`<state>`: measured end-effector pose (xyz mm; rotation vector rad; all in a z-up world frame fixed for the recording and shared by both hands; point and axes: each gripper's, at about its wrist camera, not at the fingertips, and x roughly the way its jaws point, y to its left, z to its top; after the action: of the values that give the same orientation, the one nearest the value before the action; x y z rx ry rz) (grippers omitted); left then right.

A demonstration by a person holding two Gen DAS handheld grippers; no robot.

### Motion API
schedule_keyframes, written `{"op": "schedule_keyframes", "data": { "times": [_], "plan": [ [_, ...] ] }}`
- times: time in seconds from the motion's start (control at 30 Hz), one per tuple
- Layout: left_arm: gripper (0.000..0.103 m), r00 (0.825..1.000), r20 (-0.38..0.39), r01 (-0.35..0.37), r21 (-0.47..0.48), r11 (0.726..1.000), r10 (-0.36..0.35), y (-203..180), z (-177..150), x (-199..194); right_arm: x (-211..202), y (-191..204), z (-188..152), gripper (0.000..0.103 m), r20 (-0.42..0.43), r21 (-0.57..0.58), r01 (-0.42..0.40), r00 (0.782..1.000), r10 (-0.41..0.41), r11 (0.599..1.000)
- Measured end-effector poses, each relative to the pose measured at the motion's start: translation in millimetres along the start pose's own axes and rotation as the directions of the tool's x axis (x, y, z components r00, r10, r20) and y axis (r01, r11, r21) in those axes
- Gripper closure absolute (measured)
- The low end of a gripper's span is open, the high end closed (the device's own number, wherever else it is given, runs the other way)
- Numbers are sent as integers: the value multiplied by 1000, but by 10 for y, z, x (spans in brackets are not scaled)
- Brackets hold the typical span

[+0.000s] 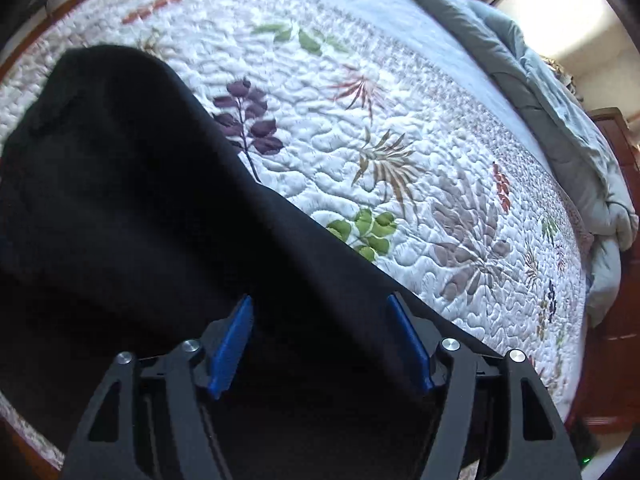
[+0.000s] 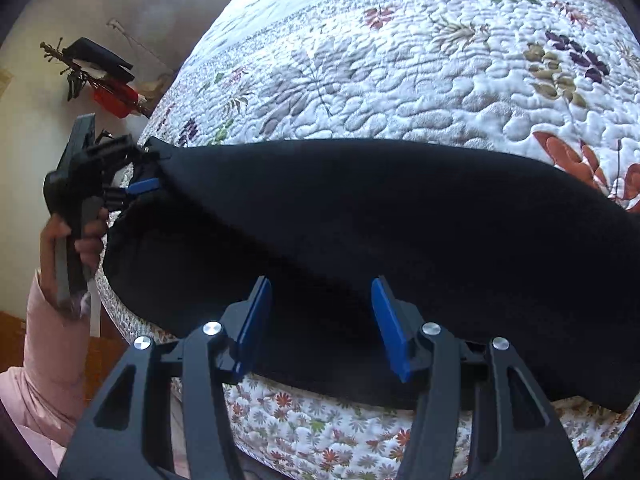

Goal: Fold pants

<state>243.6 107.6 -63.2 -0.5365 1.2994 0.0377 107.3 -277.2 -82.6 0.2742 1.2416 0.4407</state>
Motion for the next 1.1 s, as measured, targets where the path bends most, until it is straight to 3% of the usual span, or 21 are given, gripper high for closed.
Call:
{"op": "schedule_keyframes", "data": {
  "times": [0.07,0.13,0.2,0.3,0.4,0.47,0.63,0.87,0.97,1.03,1.1],
  "plan": [
    [36,1000,-21,7,-15,1000,-7,36,85,95,21,-4,-19,50,-7,7,4,1000,-4,1000],
    [49,999,-38,5,-18,1000,-6,46,102,157,22,-21,-34,50,-10,16,5,1000,-5,1000],
    [86,997,-69,20,-26,999,-22,50,94,228,28,-26,-46,50,-10,23,1,1000,-1,1000],
    [93,999,-39,31,-22,999,-31,28,20,189,11,-53,-72,47,-9,39,-10,1000,10,999],
    [95,997,69,39,-21,999,-38,17,-146,-19,35,-77,-126,46,-22,68,-37,999,39,997],
    [95,987,159,25,8,1000,-26,-7,-348,-205,44,-115,-205,46,-30,92,-70,997,73,993],
    [95,943,333,-16,42,999,1,116,-1043,-570,64,-235,-383,46,-45,130,-96,994,102,987],
    [95,905,424,-62,28,998,44,363,-1980,-654,30,-177,-590,41,-76,112,-130,987,139,985],
    [95,919,393,-58,37,998,39,422,-2082,-549,49,-141,-643,41,-85,113,-134,986,144,984],
    [94,942,336,-31,32,999,19,493,-2036,-473,80,-147,-627,41,-88,123,-132,986,143,984],
    [86,952,305,11,6,1000,-12,585,-2004,-473,106,-141,-593,42,-93,129,-133,985,146,983]
  ]
}}
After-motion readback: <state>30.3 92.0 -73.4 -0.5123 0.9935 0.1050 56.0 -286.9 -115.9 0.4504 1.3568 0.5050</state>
